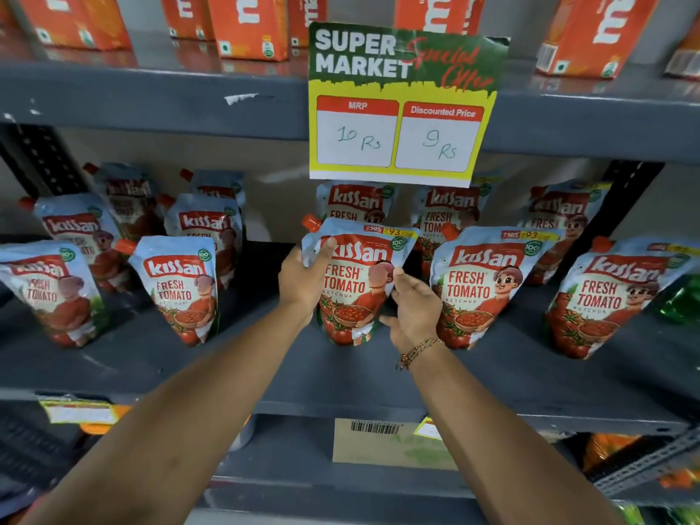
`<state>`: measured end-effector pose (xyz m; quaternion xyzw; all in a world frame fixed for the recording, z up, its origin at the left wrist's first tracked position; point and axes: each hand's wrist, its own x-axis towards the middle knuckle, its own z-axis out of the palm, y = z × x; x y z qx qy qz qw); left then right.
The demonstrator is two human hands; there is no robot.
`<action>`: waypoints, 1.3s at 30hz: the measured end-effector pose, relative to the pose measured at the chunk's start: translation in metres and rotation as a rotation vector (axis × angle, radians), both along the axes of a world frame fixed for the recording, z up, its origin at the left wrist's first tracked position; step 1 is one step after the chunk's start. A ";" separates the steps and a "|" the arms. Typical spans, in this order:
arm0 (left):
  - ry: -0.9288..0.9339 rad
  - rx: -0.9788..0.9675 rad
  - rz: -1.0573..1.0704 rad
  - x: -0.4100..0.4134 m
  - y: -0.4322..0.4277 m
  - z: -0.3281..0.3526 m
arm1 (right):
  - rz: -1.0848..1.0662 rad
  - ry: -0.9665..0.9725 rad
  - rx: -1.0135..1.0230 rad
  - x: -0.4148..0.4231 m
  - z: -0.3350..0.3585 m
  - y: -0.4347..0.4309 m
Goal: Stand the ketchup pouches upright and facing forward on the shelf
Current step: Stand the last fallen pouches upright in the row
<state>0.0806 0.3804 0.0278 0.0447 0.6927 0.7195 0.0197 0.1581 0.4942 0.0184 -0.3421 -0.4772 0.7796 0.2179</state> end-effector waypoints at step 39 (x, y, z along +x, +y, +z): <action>-0.201 0.146 -0.114 -0.077 -0.241 -0.048 | 0.196 0.103 0.063 -0.099 -0.033 -0.244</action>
